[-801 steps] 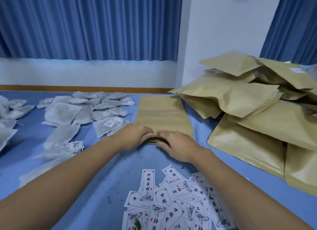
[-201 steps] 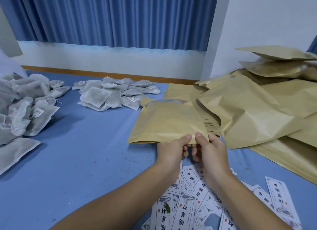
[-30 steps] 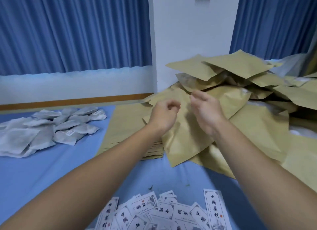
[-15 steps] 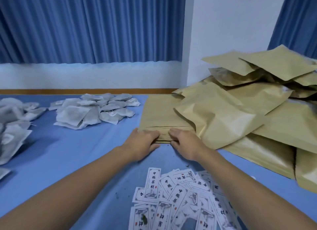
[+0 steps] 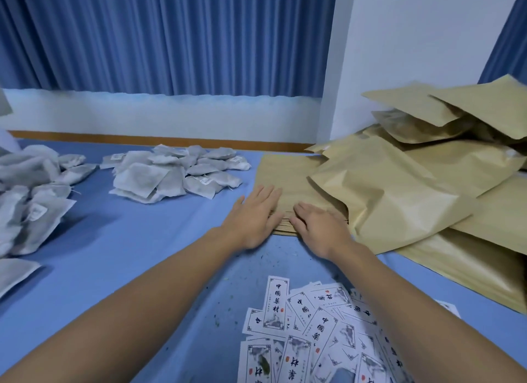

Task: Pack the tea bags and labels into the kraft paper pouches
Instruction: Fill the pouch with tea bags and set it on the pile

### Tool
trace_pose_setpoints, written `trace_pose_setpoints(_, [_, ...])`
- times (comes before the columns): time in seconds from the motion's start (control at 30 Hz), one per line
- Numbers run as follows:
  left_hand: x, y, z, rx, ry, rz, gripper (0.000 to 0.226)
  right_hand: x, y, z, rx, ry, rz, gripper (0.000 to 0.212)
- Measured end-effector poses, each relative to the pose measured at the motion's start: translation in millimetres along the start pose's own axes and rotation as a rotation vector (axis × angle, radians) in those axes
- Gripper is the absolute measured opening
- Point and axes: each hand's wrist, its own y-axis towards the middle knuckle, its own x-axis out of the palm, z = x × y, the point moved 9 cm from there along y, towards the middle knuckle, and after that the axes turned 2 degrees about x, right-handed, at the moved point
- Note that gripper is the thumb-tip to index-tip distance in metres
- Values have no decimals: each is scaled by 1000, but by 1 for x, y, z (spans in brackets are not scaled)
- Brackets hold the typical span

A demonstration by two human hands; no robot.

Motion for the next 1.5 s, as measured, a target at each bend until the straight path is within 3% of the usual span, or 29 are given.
trace_pose_setpoints(0.1, [18,-9,-6,-43,-68,-91,47,-16,-9,-4,-49,4,134,32])
trace_pose_setpoints(0.3, [-3,-30,-12,-5,-8,117,34,-34,-16,-14,-176,256,93,27])
trace_pose_setpoints(0.47, [-23,-39,-13,69,-10,195,26,-33,-17,-30,-284,155,-4,25])
trace_pose_setpoints(0.63, [-35,-41,-6,110,-35,286,13,-39,-19,-47,-297,-69,67,27])
trace_pose_setpoints(0.77, [-51,-66,-3,121,-114,540,25,-44,-24,-52,-281,-42,154,21])
trace_pose_setpoints(0.87, [-61,-94,-22,-126,-503,792,24,-57,-27,-41,-149,295,270,15])
trace_pose_setpoints(0.93, [-39,-94,-32,-345,-864,670,38,-62,-28,-35,-59,511,343,12])
trace_pose_setpoints(1.0, [-4,-91,-23,-513,-1202,402,51,-58,-28,-35,-15,721,323,12])
trace_pose_setpoints(1.1, [26,-91,-2,-594,-1558,152,66,-39,-26,-50,-79,955,42,15])
trace_pose_setpoints(1.2, [30,-89,0,-515,-1692,99,58,-27,-28,-55,-126,1020,-140,14])
trace_pose_setpoints(1.37, [33,-92,-4,-501,-1823,127,38,-16,-27,-56,-120,1170,-209,18])
trace_pose_setpoints(1.5, [30,-93,-2,-471,-1858,128,42,-4,-25,-47,-80,1281,-249,26])
